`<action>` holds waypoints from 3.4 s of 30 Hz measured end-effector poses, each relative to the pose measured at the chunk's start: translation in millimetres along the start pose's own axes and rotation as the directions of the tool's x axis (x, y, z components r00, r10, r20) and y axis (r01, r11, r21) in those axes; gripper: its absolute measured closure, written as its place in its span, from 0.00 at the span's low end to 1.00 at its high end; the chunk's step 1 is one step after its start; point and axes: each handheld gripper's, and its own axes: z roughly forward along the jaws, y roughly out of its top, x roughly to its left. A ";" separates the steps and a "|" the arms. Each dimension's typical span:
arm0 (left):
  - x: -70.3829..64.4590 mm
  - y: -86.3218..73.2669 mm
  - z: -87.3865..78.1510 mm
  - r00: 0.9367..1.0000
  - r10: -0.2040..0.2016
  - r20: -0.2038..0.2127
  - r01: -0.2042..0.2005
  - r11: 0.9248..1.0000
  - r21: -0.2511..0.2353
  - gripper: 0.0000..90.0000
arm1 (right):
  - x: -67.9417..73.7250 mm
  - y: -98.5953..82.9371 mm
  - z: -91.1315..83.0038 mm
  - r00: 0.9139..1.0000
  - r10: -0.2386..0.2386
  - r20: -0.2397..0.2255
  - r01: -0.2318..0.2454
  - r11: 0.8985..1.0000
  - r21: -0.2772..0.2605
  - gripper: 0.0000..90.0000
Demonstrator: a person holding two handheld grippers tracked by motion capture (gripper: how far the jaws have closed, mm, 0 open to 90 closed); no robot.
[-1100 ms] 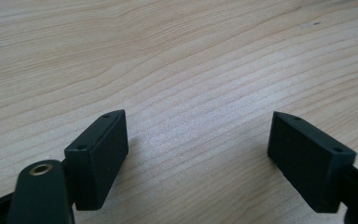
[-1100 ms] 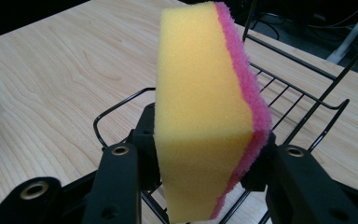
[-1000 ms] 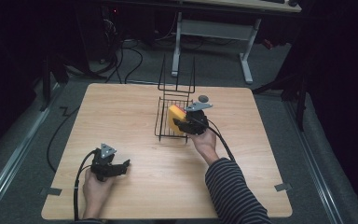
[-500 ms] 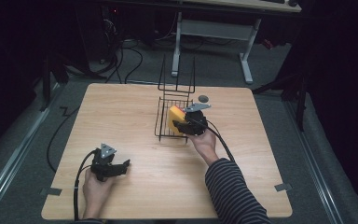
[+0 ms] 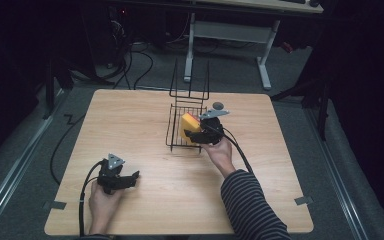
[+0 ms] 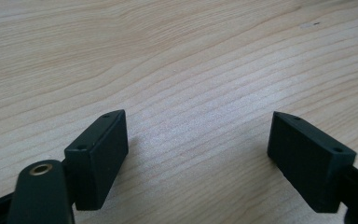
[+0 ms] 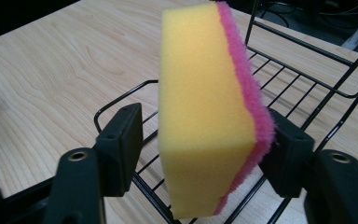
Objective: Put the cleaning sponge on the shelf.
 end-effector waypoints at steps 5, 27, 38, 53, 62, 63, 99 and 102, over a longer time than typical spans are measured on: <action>0.0 0.0 0.0 1.000 0.000 0.000 0.000 1.000 0.000 0.23 | -1.4 0.3 -5.2 1.000 0.011 -0.016 -0.011 1.000 -0.005 0.34; 0.0 0.0 0.0 1.000 0.000 0.000 0.000 1.000 0.000 0.23 | -2.8 5.9 -40.8 0.999 0.009 -0.031 -0.011 0.999 -0.049 0.27; 0.0 0.0 0.0 1.000 0.000 0.000 0.000 1.000 0.000 0.23 | -13.2 -2.4 -62.9 0.999 0.036 -0.021 -0.037 0.996 -0.078 0.29; 0.0 0.0 0.0 1.000 0.001 0.000 -0.001 1.000 0.000 0.23 | -27.4 -9.6 -98.6 0.998 0.063 -0.004 -0.063 0.989 -0.133 0.31; 0.0 0.0 0.1 1.000 0.000 0.000 0.000 1.000 0.000 0.23 | -36.3 -18.4 -115.6 0.996 0.085 0.012 -0.083 0.987 -0.140 0.31; 0.0 0.0 0.1 1.000 0.000 0.000 0.000 1.000 0.000 0.23 | -36.3 -18.4 -115.6 0.996 0.085 0.012 -0.083 0.987 -0.140 0.31; -0.1 0.0 0.1 1.000 0.000 0.000 0.000 1.000 0.000 0.23 | -45.9 -44.4 -169.1 0.988 0.141 0.060 -0.127 0.971 -0.203 0.34; 0.0 0.1 0.1 1.000 0.001 0.000 -0.001 1.000 0.000 0.23 | -47.0 -50.5 -171.6 0.987 0.144 0.073 -0.127 0.972 -0.200 0.35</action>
